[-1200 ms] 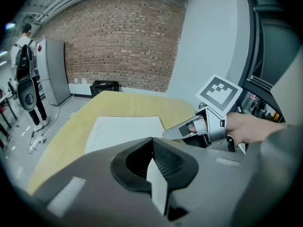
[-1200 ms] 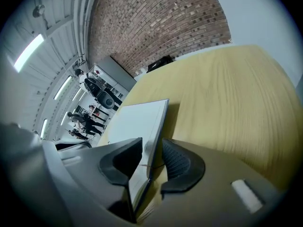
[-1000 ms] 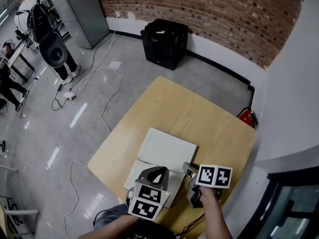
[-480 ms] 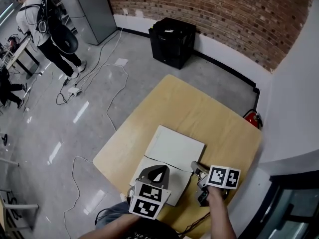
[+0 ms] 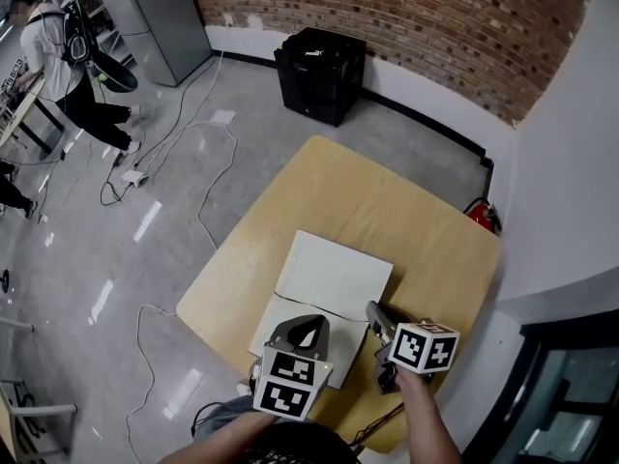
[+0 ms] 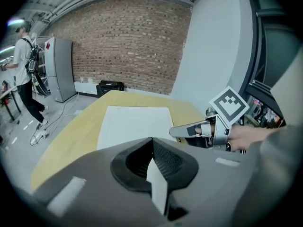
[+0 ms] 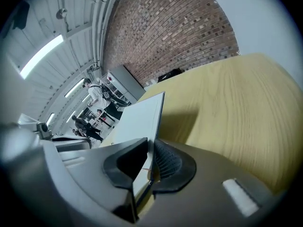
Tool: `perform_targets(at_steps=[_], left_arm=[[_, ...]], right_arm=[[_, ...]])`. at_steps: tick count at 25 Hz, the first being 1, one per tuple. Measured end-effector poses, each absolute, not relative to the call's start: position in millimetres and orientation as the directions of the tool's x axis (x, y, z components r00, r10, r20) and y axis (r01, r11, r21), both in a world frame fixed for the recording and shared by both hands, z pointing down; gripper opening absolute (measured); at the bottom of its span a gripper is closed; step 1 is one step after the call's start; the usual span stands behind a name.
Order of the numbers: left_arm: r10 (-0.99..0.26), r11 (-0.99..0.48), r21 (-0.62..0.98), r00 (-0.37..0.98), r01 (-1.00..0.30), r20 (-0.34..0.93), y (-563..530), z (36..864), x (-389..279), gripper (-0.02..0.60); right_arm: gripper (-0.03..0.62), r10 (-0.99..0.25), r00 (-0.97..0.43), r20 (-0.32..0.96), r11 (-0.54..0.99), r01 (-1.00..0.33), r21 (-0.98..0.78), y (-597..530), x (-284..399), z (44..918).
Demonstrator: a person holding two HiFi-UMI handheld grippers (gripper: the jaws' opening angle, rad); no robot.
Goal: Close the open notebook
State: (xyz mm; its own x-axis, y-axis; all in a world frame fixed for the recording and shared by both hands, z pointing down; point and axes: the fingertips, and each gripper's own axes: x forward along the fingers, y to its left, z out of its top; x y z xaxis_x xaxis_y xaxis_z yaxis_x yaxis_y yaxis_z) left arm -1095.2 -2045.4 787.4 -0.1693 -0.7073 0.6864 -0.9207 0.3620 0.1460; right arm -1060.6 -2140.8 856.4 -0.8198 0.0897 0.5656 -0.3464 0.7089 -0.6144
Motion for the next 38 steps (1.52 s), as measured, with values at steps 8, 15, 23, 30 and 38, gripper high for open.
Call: perform_targets(at_steps=[8, 15, 23, 30, 38], left_arm=[[-0.722, 0.339, 0.145, -0.158, -0.93, 0.674, -2035.6, 683.2, -1031.4, 0.003], [-0.758, 0.282, 0.156, -0.12, -0.947, 0.641, -1801.6, 632.5, -1000.5, 0.003], [-0.787, 0.253, 0.162, -0.105, -0.954, 0.609, -1677.9, 646.9, -944.3, 0.003], [-0.802, 0.243, 0.16, -0.106, -0.957, 0.589, -1534.4, 636.6, -885.4, 0.003], [-0.815, 0.237, 0.166, -0.103, -0.957, 0.57, -1360.8, 614.4, -824.9, 0.003]], right_arm=[[0.046, 0.009, -0.843, 0.537, 0.811, -0.309, -0.497, -2136.4, -1000.0, 751.4], [0.043, -0.096, -0.842, 0.53, 0.876, -0.324, -0.357, -1908.3, -972.6, 699.3], [0.037, -0.172, -0.835, 0.523, 0.926, -0.317, -0.203, -1789.2, -916.8, 713.2], [0.034, -0.228, -0.836, 0.499, 0.946, -0.311, -0.089, -1651.6, -854.1, 703.1], [0.029, -0.278, -0.818, 0.504, 0.954, -0.295, 0.048, -1485.8, -793.8, 686.5]])
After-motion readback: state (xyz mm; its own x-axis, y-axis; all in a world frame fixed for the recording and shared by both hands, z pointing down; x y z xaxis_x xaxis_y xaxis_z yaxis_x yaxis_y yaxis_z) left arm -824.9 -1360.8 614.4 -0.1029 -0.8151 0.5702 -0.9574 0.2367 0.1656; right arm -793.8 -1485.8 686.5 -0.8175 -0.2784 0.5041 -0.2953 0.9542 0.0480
